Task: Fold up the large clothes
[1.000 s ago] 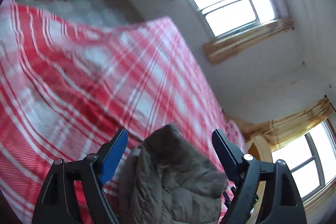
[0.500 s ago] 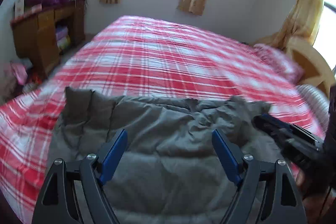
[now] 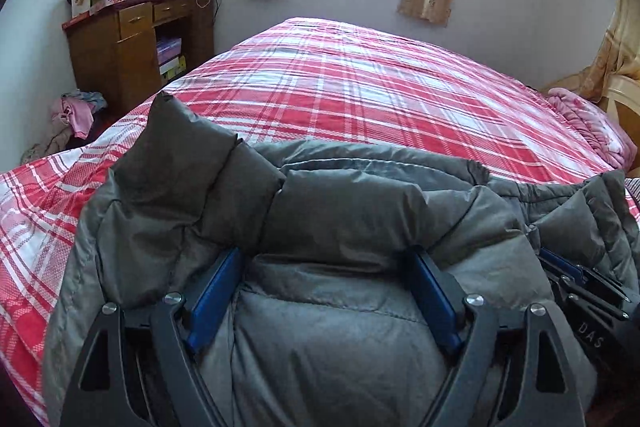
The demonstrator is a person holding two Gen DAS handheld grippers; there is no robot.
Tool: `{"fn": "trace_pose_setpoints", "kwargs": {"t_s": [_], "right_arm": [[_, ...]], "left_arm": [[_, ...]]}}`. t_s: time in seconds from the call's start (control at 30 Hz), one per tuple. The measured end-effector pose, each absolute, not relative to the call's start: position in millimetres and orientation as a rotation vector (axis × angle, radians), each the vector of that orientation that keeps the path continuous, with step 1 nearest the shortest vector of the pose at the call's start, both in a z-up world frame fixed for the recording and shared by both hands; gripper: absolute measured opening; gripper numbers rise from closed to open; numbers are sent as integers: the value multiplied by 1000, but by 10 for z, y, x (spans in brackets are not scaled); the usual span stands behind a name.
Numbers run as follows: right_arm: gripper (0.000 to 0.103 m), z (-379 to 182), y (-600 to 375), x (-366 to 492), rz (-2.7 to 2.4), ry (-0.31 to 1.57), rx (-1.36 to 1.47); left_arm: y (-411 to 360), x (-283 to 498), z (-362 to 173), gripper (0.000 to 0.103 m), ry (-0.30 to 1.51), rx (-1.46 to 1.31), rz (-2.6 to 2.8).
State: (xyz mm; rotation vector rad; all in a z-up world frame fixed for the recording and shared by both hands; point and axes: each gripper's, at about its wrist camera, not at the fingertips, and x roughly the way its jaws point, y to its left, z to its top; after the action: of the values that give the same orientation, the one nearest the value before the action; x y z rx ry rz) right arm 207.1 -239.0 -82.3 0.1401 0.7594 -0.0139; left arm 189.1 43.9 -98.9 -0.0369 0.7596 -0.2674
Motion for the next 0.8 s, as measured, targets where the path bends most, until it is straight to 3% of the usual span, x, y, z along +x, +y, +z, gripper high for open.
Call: {"fn": "trace_pose_setpoints", "kwargs": {"t_s": [0.43, 0.8], "right_arm": [[30, -962, -2412, 2212, 4, 829, 188], [29, -405, -3376, 1905, -217, 732, 284]], "left_arm": [[207, 2090, -1171, 87, 828, 45, -203], [210, 2079, -1174, 87, 826, 49, -205]]}}
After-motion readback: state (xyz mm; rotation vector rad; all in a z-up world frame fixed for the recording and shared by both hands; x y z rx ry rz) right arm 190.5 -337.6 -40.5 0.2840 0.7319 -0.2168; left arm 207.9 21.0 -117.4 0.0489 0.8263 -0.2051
